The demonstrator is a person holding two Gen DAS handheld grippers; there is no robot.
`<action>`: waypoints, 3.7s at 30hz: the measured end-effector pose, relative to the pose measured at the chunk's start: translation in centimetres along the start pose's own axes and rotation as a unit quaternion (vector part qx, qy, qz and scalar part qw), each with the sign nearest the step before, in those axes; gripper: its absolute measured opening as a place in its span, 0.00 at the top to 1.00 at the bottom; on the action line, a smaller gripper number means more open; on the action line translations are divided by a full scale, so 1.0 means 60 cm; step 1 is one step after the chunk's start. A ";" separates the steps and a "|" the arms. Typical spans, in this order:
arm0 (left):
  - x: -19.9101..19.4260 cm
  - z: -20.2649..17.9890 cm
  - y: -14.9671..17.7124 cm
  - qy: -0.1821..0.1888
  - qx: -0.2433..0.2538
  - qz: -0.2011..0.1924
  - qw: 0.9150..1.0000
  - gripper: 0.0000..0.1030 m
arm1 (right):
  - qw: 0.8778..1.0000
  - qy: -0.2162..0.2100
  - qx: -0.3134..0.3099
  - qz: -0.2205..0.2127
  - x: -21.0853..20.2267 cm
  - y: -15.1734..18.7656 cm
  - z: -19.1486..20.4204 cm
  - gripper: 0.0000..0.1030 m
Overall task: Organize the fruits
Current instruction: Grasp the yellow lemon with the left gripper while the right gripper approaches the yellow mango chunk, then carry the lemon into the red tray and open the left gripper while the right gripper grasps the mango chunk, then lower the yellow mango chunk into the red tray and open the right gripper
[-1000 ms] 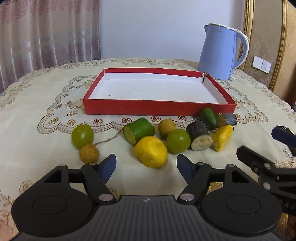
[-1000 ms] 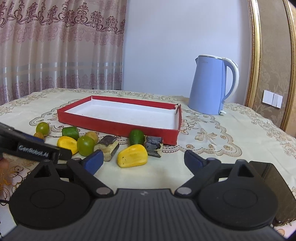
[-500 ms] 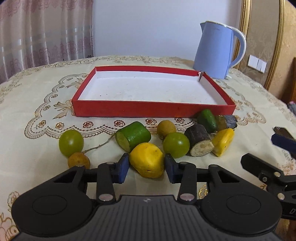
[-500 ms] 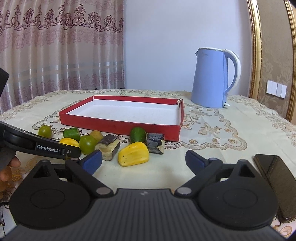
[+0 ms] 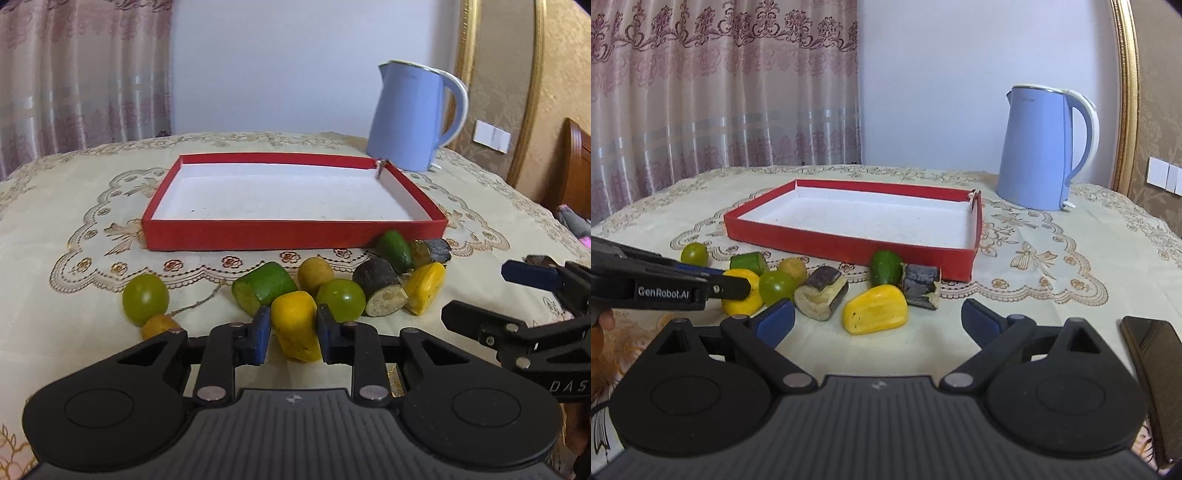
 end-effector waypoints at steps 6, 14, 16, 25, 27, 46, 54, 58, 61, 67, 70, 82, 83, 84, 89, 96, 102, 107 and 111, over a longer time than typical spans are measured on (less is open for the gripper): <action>0.023 -0.017 0.007 0.019 0.020 0.030 0.999 0.75 | 1.000 0.006 -0.003 0.003 0.004 0.004 0.002 0.06; 0.021 -0.001 0.005 0.002 -0.010 0.015 1.000 0.78 | 1.000 0.006 -0.002 0.008 0.007 0.005 -0.002 0.08; 0.008 -0.002 0.007 -0.015 0.000 0.001 1.000 0.78 | 1.000 -0.001 -0.002 0.012 0.010 0.004 -0.003 0.10; -0.034 0.012 0.000 -0.068 0.013 -0.045 0.997 0.78 | 0.997 -0.035 -0.013 0.061 0.052 -0.003 -0.002 0.28; -0.036 0.013 0.000 -0.074 0.016 -0.047 0.996 0.78 | 0.997 -0.039 -0.013 0.070 0.064 -0.007 -0.005 0.34; -0.035 0.017 0.004 -0.063 0.011 -0.041 0.997 0.78 | 0.989 -0.063 -0.088 0.103 0.083 -0.017 -0.016 0.56; -0.040 0.013 -0.026 -0.035 0.024 -0.060 0.997 0.78 | 0.993 -0.072 -0.066 0.066 0.041 -0.024 -0.027 0.56; -0.015 0.020 -0.062 -0.032 0.031 -0.062 0.997 0.78 | 0.994 -0.081 -0.054 0.051 0.027 -0.024 -0.028 0.56; 0.026 0.028 -0.093 -0.046 0.040 -0.050 0.997 0.78 | 0.994 -0.086 -0.048 0.047 0.022 -0.020 -0.029 0.56; 0.124 0.048 -0.156 -0.079 0.048 -0.023 0.995 0.78 | 0.995 -0.089 -0.031 0.044 0.018 -0.015 -0.034 0.56; 0.167 0.061 -0.183 -0.069 0.037 -0.008 0.997 0.78 | 0.995 -0.089 -0.025 0.040 0.016 -0.015 -0.035 0.56; 0.117 0.111 -0.171 -0.082 -0.030 -0.030 0.996 0.09 | 0.996 -0.085 -0.020 0.029 0.026 -0.031 -0.027 0.56; 0.112 0.110 -0.173 -0.089 -0.024 -0.030 0.995 0.10 | 0.996 -0.084 -0.021 0.027 0.027 -0.033 -0.025 0.56; 0.100 0.112 -0.174 -0.110 -0.029 -0.036 0.993 0.10 | 0.996 -0.084 -0.021 0.024 0.026 -0.034 -0.023 0.56; 0.019 0.117 -0.163 -0.134 -0.080 -0.105 0.982 0.10 | 0.997 -0.074 -0.018 0.012 0.023 -0.046 -0.027 0.56; 0.019 0.124 -0.120 -0.202 -0.079 -0.146 0.965 0.10 | 0.997 -0.065 -0.030 0.007 0.036 -0.067 -0.026 0.56; 0.016 0.155 -0.115 -0.182 -0.122 -0.138 0.966 0.09 | 0.997 -0.062 -0.045 -0.002 0.062 -0.108 -0.026 0.56; 0.024 0.158 -0.106 -0.191 -0.125 -0.122 0.966 0.09 | 0.998 -0.056 -0.040 0.007 0.107 -0.145 -0.041 0.56; 0.025 0.170 -0.100 -0.204 -0.141 -0.116 0.962 0.09 | 0.999 -0.038 -0.028 0.019 0.157 -0.175 -0.063 0.56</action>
Point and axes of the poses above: each gripper's, at about its wrist camera, not at the fingertips, and x roughly the way its jaws point, z to its left, y to its underside, the point moved 3 cm from there along x, roughly the way its jaws point, and after that the axes turned 2 degrees about x, right-handed, at the moved point
